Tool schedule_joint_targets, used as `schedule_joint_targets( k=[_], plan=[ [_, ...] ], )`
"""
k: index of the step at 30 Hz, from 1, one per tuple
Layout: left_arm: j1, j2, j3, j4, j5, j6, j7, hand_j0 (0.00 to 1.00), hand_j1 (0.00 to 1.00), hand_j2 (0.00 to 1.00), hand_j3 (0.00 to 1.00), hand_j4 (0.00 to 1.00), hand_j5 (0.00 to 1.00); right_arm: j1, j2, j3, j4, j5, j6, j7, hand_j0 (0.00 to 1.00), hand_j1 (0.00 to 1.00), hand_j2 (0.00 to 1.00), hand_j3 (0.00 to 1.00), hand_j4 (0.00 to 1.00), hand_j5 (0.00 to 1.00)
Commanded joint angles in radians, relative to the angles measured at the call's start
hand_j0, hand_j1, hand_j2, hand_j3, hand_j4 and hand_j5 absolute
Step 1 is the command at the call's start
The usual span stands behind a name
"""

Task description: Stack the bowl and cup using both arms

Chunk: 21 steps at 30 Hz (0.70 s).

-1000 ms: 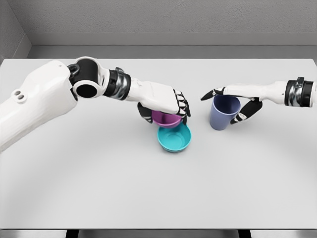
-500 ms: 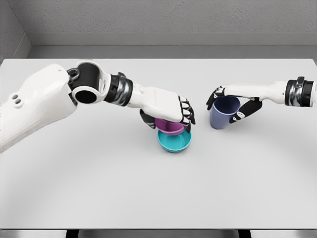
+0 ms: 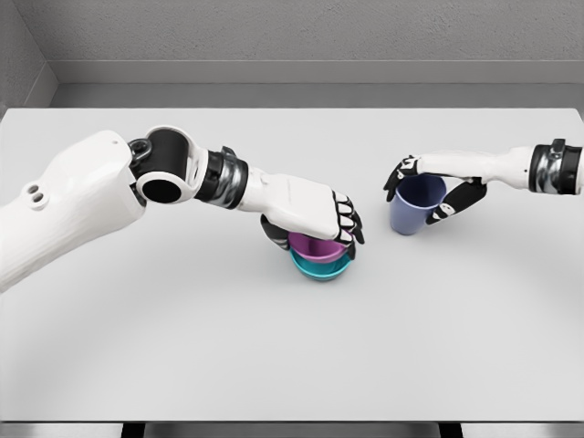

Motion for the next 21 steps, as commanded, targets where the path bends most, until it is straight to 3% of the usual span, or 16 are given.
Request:
schedule_joint_targets(
  k=[1,2,5,18,21],
  plan=[
    [0.0,0.0,0.001,-0.003,0.005,0.003,0.0,0.86,0.86,0.86,0.86,0.86,0.86,0.0,-0.003,-0.003,-0.002,-0.007,0.002,0.0,0.59,0.59,0.59,0.59,0.59,0.59],
    [0.0,0.0,0.003,-0.003,0.005,0.003,0.0,0.92,0.92,0.92,0.92,0.92,0.92,-0.006,-0.003,-0.003,-0.003,-0.007,0.002,0.0,0.59,0.59,0.59,0.59,0.59,0.59],
    [0.0,0.002,0.003,-0.001,0.005,0.003,0.0,0.99,0.99,0.99,0.99,0.99,0.99,-0.008,-0.01,-0.004,-0.007,-0.007,-0.001,0.0,0.59,0.59,0.59,0.59,0.59,0.59],
    [0.0,0.005,0.006,-0.004,0.006,0.003,0.0,1.0,1.0,1.0,1.0,1.0,1.0,-0.015,-0.032,-0.012,-0.022,-0.008,-0.004,0.0,0.6,0.6,0.6,0.6,0.6,0.6],
    [0.0,0.045,0.016,-0.032,0.012,0.003,0.0,1.0,1.0,1.0,1.0,1.0,1.0,-0.025,-0.041,-0.012,-0.039,-0.008,-0.004,0.0,0.6,0.6,0.6,0.6,0.6,0.6]
  ],
)
